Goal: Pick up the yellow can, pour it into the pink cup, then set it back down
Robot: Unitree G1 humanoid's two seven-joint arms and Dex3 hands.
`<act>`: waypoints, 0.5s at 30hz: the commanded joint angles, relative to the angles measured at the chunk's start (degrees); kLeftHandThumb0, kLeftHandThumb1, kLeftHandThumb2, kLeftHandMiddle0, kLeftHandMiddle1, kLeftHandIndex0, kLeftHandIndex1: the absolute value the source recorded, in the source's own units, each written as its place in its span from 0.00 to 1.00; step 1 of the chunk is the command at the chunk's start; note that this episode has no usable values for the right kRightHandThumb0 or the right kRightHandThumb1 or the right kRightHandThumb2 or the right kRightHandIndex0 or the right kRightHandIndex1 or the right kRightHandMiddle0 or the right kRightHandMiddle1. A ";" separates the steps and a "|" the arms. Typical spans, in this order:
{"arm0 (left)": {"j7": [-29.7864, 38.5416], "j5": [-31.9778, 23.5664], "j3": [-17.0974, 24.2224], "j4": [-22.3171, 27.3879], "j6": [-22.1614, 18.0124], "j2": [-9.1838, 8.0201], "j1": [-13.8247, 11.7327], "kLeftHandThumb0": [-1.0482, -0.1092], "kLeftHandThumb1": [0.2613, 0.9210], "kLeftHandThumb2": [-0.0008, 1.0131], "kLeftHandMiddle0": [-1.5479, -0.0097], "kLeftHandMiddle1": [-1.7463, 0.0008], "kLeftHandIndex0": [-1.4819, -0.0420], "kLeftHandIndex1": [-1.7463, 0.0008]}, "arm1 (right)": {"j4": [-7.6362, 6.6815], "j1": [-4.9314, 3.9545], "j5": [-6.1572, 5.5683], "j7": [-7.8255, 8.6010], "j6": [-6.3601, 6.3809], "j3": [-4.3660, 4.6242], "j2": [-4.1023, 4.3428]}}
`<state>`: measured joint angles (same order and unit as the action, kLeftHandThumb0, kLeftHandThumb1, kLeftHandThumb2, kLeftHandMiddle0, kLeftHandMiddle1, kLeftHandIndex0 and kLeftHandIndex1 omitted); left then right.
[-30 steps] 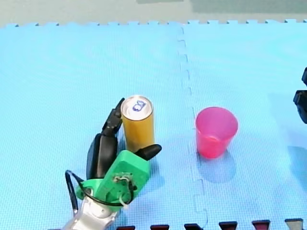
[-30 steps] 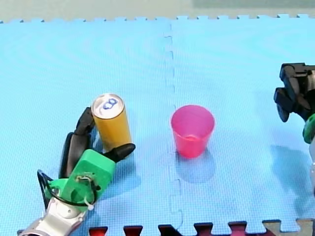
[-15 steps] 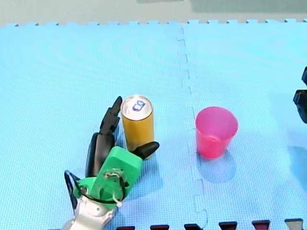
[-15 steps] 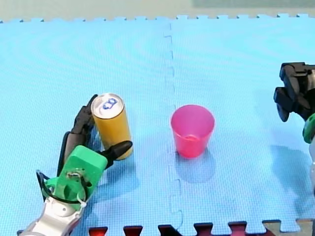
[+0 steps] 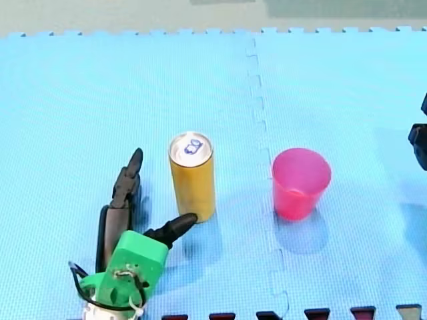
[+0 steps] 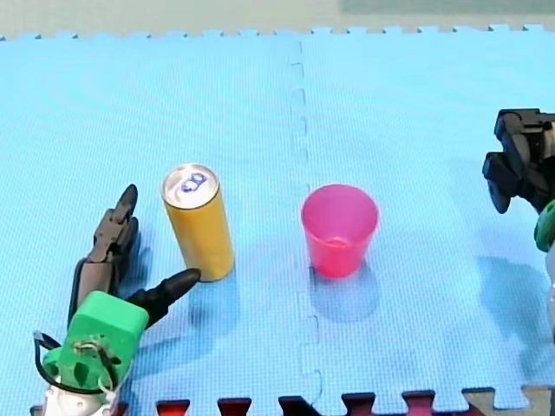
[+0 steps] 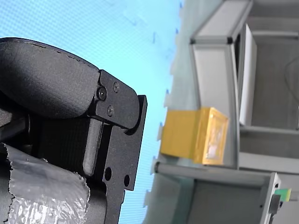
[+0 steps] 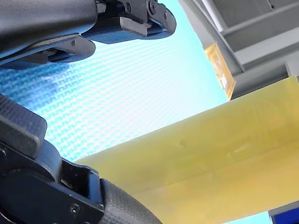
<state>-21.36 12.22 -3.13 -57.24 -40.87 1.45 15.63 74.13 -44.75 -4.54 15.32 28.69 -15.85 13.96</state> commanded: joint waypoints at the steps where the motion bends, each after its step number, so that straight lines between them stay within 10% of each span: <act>1: 0.15 0.27 -0.10 0.69 -0.08 -0.41 -0.66 0.00 0.67 0.00 0.82 1.00 0.88 1.00 | 0.05 -0.39 -0.16 -0.07 -0.29 -0.11 0.02; 15: 2.62 0.40 -0.03 2.99 -0.05 -1.57 -1.27 0.00 0.68 0.00 0.82 1.00 0.90 1.00 | 0.13 -0.70 0.06 -0.41 -0.73 0.02 -0.15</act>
<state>-19.00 12.83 -3.29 -54.89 -40.82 0.40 14.50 74.17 -45.15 -4.43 15.08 28.17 -15.78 13.73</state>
